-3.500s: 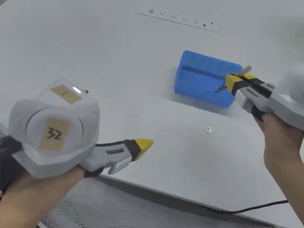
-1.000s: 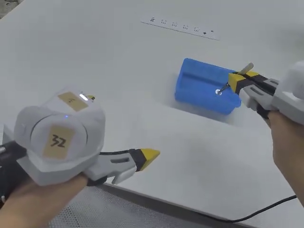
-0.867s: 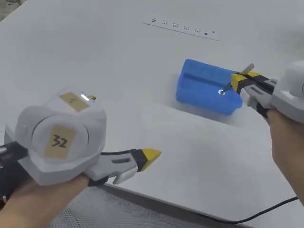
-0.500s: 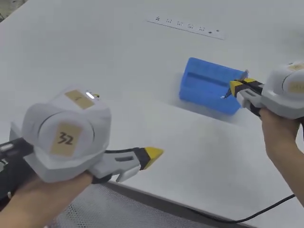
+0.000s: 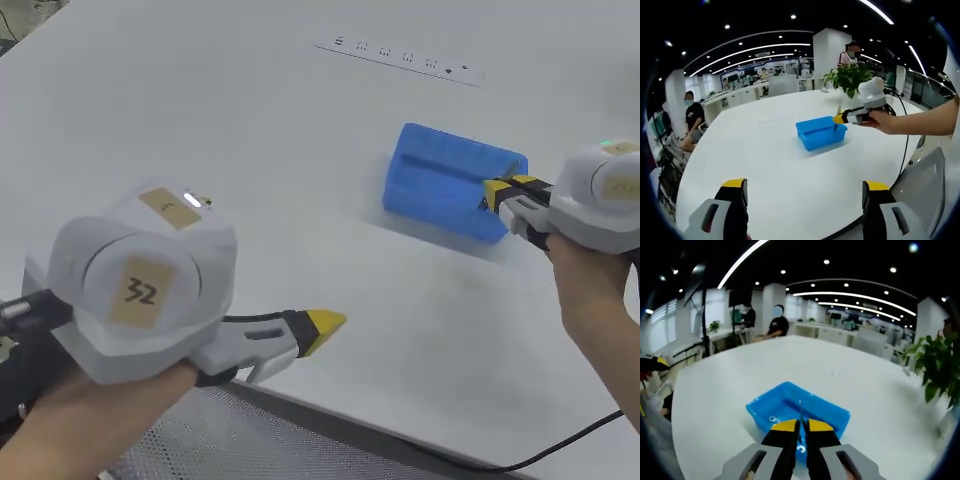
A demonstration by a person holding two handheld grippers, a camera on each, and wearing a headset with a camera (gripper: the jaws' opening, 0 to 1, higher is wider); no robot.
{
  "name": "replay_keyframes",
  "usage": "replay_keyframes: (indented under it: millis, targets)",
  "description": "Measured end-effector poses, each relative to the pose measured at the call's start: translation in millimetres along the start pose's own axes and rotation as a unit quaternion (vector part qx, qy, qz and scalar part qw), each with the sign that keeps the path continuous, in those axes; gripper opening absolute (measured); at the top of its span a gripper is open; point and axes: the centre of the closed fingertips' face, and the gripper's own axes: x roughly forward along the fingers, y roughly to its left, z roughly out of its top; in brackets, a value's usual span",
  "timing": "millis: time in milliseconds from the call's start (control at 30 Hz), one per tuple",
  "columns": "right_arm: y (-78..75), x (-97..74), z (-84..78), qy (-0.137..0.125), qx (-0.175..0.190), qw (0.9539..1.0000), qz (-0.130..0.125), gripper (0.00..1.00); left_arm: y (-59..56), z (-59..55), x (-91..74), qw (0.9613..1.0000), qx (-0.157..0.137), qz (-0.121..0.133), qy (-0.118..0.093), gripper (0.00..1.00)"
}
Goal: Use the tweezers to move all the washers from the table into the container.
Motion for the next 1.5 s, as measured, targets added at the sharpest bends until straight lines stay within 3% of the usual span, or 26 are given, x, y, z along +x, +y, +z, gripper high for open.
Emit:
replay_keyframes:
  millis: [133, 233, 333, 467, 500, 533, 567, 600, 633, 700, 733, 767, 800, 867, 967, 1133, 1200, 1267, 1300, 1400, 1433, 1467, 1500]
  targets:
    - [14.5, -23.3, 30.0, -0.028, -0.034, 0.9981, 0.044, 0.02, 0.1, 2.0, -0.8, 1.0, 0.001, -0.001, -0.003, 0.97]
    - [26.3, -38.0, 35.8, -0.02, -0.07, 0.9949, 0.07, 0.02, -0.4, 2.6, -1.3, 1.0, 0.003, -0.003, -0.004, 0.97]
    - [39.4, -51.7, 33.6, -0.002, -0.104, 0.9898, 0.098, 0.02, -0.2, 3.7, -2.5, 1.0, 0.003, -0.003, -0.006, 0.97]
    - [57.4, -62.8, 10.4, 0.063, -0.134, 0.9787, 0.142, 0.02, -0.3, 3.8, -4.0, 1.0, 0.003, -0.005, -0.008, 0.97]
    - [61.6, -64.8, -2.2, 0.094, -0.149, 0.9725, 0.151, 0.02, -0.9, 3.3, -4.2, 0.9999, 0.003, -0.007, -0.007, 0.97]
    - [64.3, -65.8, -7.9, 0.105, -0.164, 0.9683, 0.156, 0.02, -1.1, 2.7, -4.3, 0.9999, 0.004, -0.008, -0.006, 0.97]
    - [71.8, -67.5, -18.7, 0.123, -0.186, 0.9585, 0.177, 0.02, -1.0, 2.2, -4.6, 0.9999, 0.005, -0.008, -0.005, 0.97]
    - [76.7, -69.3, -27.5, 0.14, -0.191, 0.9526, 0.19, 0.02, -1.4, 1.8, -4.8, 0.9999, 0.006, -0.009, -0.005, 0.97]
    - [78.8, -69.2, -32.7, 0.147, -0.197, 0.9501, 0.192, 0.02, -1.7, 1.6, -4.9, 0.9999, 0.006, -0.01, -0.005, 0.97]
    - [84.0, -69.8, -47.9, 0.173, -0.213, 0.9396, 0.204, 0.02, -2.3, 1.2, -5.3, 0.9999, 0.006, -0.012, -0.004, 0.97]
    - [85.2, -69.3, -56.9, 0.192, -0.228, 0.932, 0.206, 0.02, -2.3, 0.9, -5.5, 0.9999, 0.007, -0.012, -0.004, 0.97]
    - [84.8, -67.4, -60.9, 0.198, -0.249, 0.9258, 0.204, 0.02, -2.1, 0.8, -5.6, 0.9999, 0.008, -0.012, -0.003, 0.97]
    - [87.1, -65.5, -66.1, 0.206, -0.278, 0.9144, 0.211, 0.02, -2.0, 0.7, -5.7, 0.9999, 0.008, -0.011, -0.003, 0.97]
    - [90.2, -61.3, -73.3, 0.214, -0.3, 0.9029, 0.222, 0.02, -1.9, 0.5, -5.7, 0.9999, 0.007, -0.012, -0.004, 0.97]
    - [99.6, -55.0, -80.8, 0.226, -0.336, 0.8817, 0.243, 0.02, -1.3, 0.1, -5.7, 0.9999, 0.008, -0.011, -0.003, 0.97]
    - [110.7, -41.3, -83.7, 0.23, -0.337, 0.8749, 0.261, 0.02, -0.2, -1.1, -6.0, 0.9999, 0.004, -0.009, -0.003, 0.97]
    - [118.9, -38.9, -89.2, 0.238, -0.347, 0.8607, 0.287, 0.02, 0.1, -2.2, -6.1, 0.9999, 0.007, -0.008, -0.001, 0.96]
    - [124.0, -33.2, -94.3, 0.245, -0.35, 0.8554, 0.293, 0.02, 0.3, -2.9, -6.5, 1.0, 0.006, -0.007, -0.001, 0.96]
    - [126.5, -30.8, -98.7, 0.251, -0.356, 0.8488, 0.299, 0.02, 0.7, -3.2, -6.6, 1.0, 0.005, -0.006, -0.001, 0.96]
    - [131.8, -26.7, -106.0, 0.256, -0.374, 0.835, 0.312, 0.02, 1.6, -3.6, -7.4, 1.0, 0.004, -0.003, -0.001, 0.96]
    - [132.3, -26.4, -107.1, 0.258, -0.375, 0.8334, 0.313, 0.02, 1.7, -3.6, -7.5, 1.0, 0.003, -0.003, -0.001, 0.96]
    - [133.4, -25.3, -109.9, 0.261, -0.385, 0.8279, 0.314, 0.02, 1.7, -3.6, -7.6, 1.0, 0.002, -0.003, -0.001, 0.96]
    - [135.1, -26.1, -112.9, 0.263, -0.398, 0.8188, 0.32, 0.03, 1.7, -3.5, -7.6, 1.0, 0.002, -0.003, -0.001, 0.96]
